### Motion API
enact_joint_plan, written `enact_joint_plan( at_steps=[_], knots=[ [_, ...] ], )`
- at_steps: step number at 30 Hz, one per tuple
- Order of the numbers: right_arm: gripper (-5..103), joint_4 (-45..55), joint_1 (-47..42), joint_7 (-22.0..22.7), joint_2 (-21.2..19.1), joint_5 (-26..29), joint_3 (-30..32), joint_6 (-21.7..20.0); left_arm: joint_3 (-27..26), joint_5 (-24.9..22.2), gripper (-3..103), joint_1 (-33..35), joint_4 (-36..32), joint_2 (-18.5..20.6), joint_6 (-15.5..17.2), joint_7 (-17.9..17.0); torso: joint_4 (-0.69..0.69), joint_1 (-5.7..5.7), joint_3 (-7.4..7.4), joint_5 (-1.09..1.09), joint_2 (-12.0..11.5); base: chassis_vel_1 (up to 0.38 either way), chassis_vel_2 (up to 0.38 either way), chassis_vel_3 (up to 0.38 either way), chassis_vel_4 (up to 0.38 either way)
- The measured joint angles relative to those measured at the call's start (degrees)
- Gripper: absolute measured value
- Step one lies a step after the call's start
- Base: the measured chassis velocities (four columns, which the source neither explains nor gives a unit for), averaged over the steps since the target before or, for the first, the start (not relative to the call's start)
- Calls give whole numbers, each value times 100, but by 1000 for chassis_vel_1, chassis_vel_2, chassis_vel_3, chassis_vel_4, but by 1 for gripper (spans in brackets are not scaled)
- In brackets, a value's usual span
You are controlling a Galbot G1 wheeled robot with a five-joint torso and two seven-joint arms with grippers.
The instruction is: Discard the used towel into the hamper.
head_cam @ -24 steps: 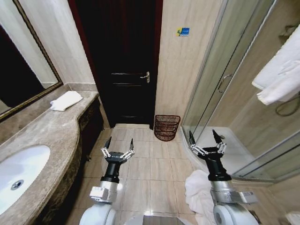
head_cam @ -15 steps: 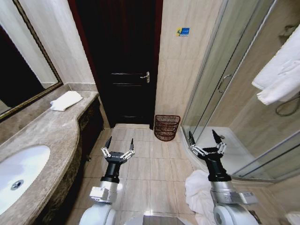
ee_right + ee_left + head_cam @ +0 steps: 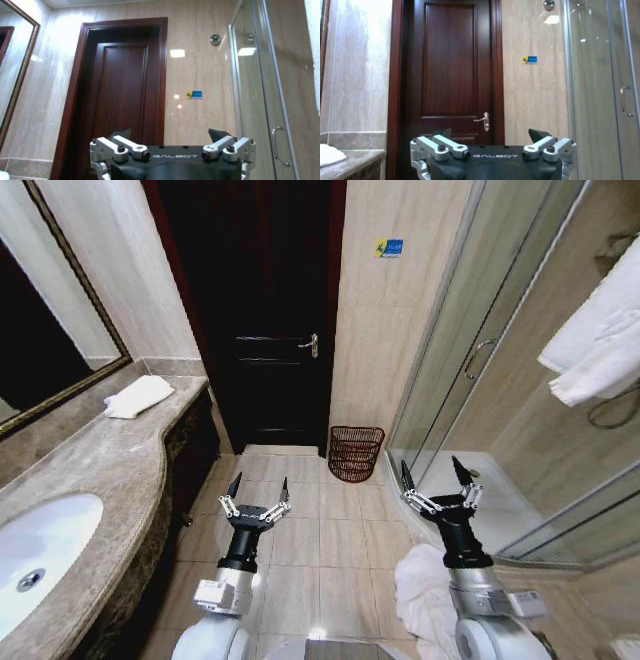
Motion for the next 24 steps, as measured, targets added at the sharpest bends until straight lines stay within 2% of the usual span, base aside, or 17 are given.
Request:
enact_joint_plan(
  at_steps=[11, 24],
  knots=[
    [100, -31, -2, 20, 28, 30, -14, 294, -17, -63, 100, -40, 29, 0, -92, -97, -1, 0, 0, 0, 0, 0, 0, 0, 0],
    [100, 19, -39, -147, 47, 102, -19, 178, -13, -125, 100, -27, 50, 0, -117, -88, 0, -1, 0, 0, 1, 0, 0, 0, 0]
  ],
)
